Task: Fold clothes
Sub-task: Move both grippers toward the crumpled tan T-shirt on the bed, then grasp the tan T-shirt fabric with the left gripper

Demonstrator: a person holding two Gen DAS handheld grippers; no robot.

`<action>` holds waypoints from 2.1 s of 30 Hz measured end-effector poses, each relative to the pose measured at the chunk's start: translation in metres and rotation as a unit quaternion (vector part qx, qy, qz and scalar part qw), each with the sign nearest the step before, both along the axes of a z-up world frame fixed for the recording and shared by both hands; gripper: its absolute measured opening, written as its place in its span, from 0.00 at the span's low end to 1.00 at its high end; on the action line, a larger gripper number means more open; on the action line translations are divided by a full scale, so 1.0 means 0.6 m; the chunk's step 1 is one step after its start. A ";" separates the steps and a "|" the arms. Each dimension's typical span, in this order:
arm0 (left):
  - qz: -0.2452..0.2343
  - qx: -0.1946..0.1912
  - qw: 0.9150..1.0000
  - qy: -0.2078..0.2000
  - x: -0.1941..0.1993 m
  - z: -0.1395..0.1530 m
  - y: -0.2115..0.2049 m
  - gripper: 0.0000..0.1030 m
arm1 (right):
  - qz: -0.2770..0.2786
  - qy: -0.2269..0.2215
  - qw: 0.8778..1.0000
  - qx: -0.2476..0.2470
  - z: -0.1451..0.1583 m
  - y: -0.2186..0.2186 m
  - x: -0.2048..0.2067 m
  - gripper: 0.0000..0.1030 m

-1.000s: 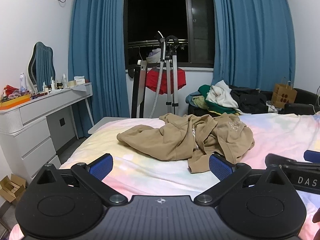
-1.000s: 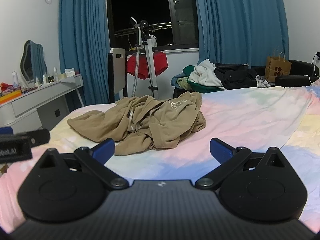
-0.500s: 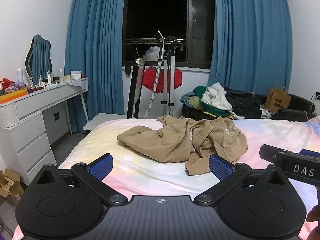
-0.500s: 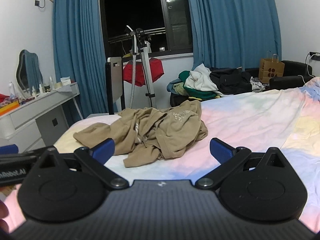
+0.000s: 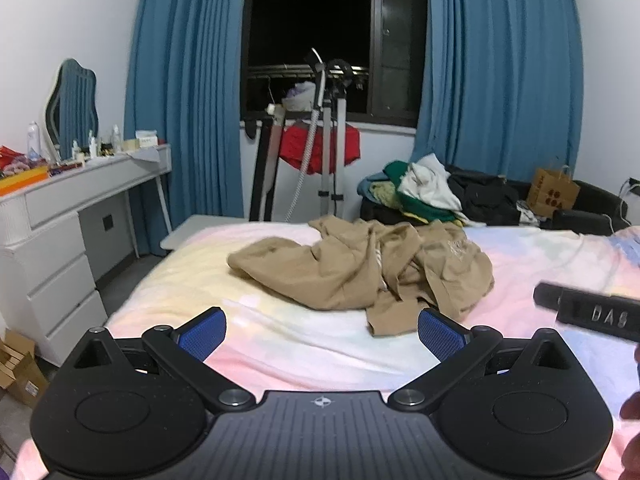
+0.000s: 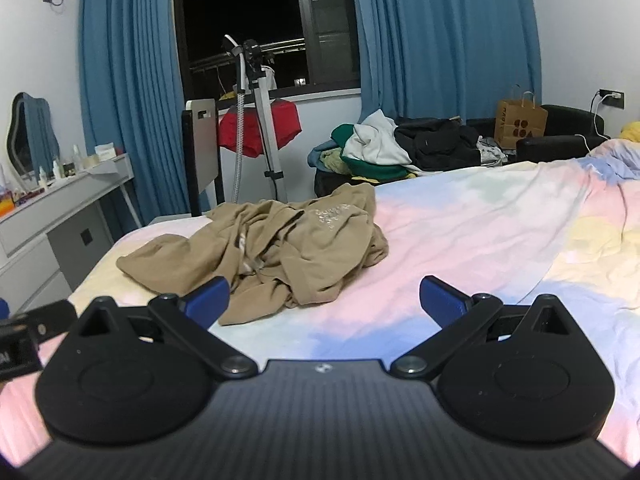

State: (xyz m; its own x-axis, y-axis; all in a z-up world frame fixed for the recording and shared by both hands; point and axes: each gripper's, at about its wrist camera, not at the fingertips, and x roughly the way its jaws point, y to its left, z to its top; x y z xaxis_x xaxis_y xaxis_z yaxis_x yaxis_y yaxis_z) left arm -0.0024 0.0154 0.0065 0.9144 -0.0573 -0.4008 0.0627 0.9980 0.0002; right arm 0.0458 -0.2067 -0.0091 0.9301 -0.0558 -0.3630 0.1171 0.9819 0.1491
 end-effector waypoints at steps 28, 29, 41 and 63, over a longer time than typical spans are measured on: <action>-0.029 0.146 0.988 0.047 0.435 -0.143 -0.224 0.63 | -0.032 0.052 0.989 0.136 -0.093 -0.146 0.044 1.00; -0.022 0.144 0.988 0.049 0.454 -0.146 -0.227 0.59 | -0.032 0.056 0.988 0.140 -0.098 -0.149 0.049 1.00; -0.081 0.126 0.989 0.015 0.433 -0.094 -0.231 0.00 | -0.035 0.053 0.985 0.163 -0.121 -0.164 0.088 1.00; -0.114 0.212 0.969 0.052 0.468 -0.178 -0.243 0.45 | 0.038 0.045 0.987 0.147 -0.099 -0.113 0.064 1.00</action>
